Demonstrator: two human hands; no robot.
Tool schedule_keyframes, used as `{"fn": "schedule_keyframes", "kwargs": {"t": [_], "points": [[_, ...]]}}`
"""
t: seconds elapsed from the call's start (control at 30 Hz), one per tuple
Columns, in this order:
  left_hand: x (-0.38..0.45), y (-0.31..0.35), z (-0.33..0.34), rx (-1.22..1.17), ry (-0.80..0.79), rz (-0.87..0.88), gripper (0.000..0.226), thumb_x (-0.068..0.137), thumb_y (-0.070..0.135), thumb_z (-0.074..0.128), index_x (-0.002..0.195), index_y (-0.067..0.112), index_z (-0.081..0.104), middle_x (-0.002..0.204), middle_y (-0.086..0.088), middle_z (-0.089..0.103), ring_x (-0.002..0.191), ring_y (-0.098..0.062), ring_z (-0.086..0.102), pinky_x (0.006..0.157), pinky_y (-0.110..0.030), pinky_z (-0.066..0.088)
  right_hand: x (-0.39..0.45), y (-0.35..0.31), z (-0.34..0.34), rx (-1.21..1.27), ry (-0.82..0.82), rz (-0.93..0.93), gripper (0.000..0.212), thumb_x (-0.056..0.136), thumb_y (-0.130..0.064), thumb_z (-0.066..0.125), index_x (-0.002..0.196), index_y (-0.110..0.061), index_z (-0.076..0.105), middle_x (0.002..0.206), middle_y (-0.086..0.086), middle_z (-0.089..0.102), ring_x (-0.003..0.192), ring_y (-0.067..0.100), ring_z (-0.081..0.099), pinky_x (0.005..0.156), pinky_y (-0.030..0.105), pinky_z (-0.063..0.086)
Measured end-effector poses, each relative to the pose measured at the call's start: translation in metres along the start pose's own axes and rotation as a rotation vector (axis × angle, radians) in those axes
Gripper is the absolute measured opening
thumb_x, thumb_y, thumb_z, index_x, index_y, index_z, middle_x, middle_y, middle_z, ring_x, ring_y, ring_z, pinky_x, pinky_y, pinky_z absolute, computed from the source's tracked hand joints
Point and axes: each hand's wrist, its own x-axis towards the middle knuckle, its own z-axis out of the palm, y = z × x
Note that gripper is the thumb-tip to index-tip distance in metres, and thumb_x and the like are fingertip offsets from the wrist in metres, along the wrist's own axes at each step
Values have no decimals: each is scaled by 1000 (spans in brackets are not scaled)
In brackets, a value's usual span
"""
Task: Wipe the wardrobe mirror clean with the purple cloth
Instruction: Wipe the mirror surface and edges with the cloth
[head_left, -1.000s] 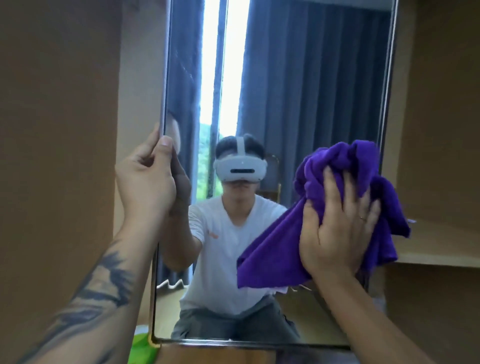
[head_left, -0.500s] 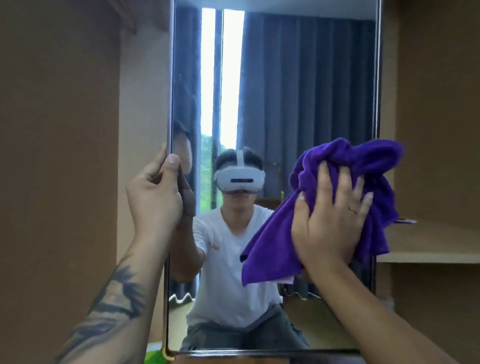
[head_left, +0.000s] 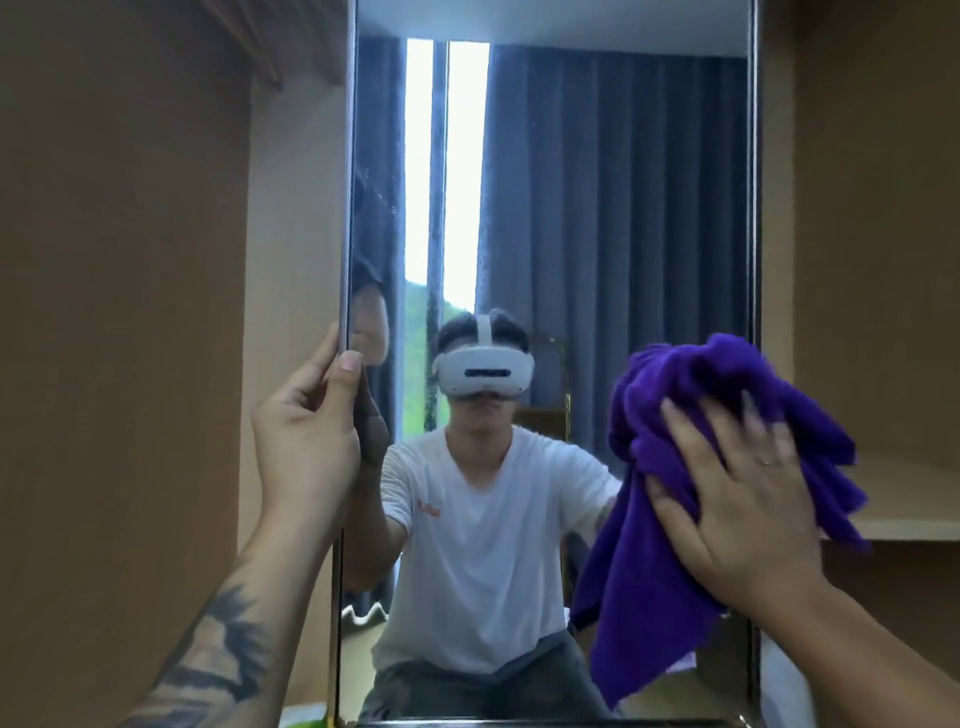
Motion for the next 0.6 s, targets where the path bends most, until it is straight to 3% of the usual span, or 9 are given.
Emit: {"fn": "schedule_keyframes", "kwargs": {"t": [0.13,0.2,0.27,0.33,0.4,0.5,0.6], "points": [[-2,-3,1,-6,1,8,33,103,17,63,135,25,64,85,32,73,73,18,63,66,0,44,7,-60,11,81,112,418,68,96,-46,38,158,-17,37,162,18,35,150,45,26,124,62,11],[-3,-3,1,-14,-3,5,34,103,17,62,136,25,63,79,36,70,72,18,62,65,0,44,20,-98,16,109,129,506,68,96,-47,37,157,-16,38,161,19,38,148,47,29,123,62,12],[-5,-2,1,-28,-7,10,34,103,18,63,136,25,64,86,31,73,79,18,64,71,-1,46,32,-134,16,100,107,381,70,94,-50,38,157,-19,39,159,17,42,145,45,32,122,61,12],[-6,0,1,-39,-11,6,35,102,20,64,136,24,66,108,21,74,97,15,66,86,-5,50,38,-167,18,95,74,152,73,89,-51,43,156,-23,41,157,11,45,145,40,31,122,61,12],[-3,0,-2,-53,-21,-35,34,101,22,66,134,28,67,116,12,75,104,6,69,97,-16,53,39,-186,20,124,47,-24,75,86,-52,47,157,-29,39,157,4,42,150,35,27,121,57,13],[-3,1,-5,-97,-36,-85,31,100,22,68,130,29,70,116,6,77,107,-7,70,105,-33,53,31,-161,22,136,48,-239,72,88,-55,52,156,-33,41,148,3,52,153,31,27,118,49,23],[-8,8,-4,-105,-14,-67,33,101,20,67,134,24,68,111,8,78,104,-10,70,100,-30,54,19,-100,18,67,49,-354,74,89,-59,55,157,-35,39,148,6,55,152,31,30,112,47,31]]}}
